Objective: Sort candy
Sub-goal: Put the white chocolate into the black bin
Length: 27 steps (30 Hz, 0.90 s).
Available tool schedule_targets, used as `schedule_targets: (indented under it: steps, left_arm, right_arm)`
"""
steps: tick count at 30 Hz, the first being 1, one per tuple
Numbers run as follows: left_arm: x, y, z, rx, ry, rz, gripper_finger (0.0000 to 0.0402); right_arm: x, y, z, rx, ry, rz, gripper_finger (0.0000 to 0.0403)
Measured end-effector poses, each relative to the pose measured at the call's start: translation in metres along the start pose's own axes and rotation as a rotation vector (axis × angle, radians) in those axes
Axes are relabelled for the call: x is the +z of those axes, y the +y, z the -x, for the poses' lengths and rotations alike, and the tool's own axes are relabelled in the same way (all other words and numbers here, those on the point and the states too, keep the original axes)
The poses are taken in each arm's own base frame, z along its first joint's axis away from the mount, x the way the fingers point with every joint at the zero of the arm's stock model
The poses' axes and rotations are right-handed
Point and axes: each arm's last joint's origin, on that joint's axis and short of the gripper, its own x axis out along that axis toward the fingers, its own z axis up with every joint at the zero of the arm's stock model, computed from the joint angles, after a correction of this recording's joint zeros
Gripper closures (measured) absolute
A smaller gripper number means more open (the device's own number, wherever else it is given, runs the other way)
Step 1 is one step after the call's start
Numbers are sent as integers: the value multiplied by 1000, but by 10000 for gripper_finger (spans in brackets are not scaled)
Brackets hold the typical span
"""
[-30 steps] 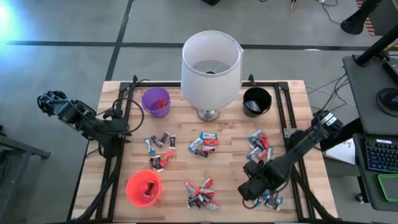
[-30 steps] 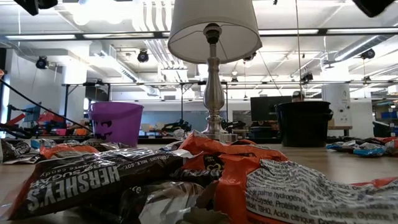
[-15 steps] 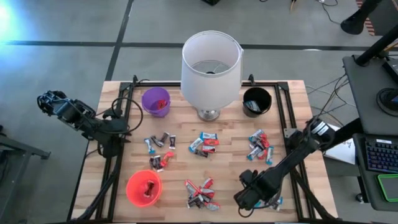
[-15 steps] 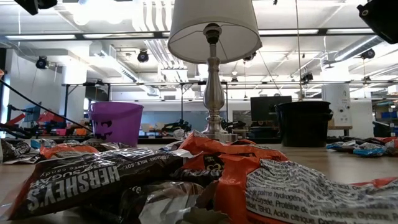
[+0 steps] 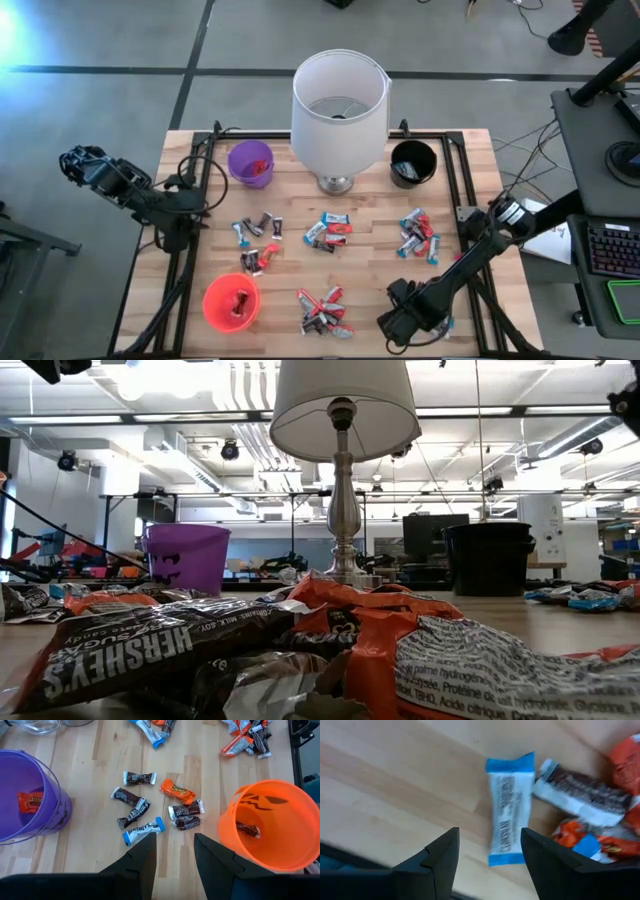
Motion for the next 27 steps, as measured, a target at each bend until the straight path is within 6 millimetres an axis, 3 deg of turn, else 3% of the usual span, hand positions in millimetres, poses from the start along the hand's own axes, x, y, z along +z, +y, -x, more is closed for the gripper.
schedule_targets:
  steps: [19, 27]
  left_arm:
    - [-1, 1, 2, -4, -7, 2, 288]
    - [-2, 2, 2, -7, -10, 3, 288]
  right_arm:
    - [3, -10, -23, -52, -14, -35, 201]
    - [3, -9, -31, -41, 15, -32, 244]
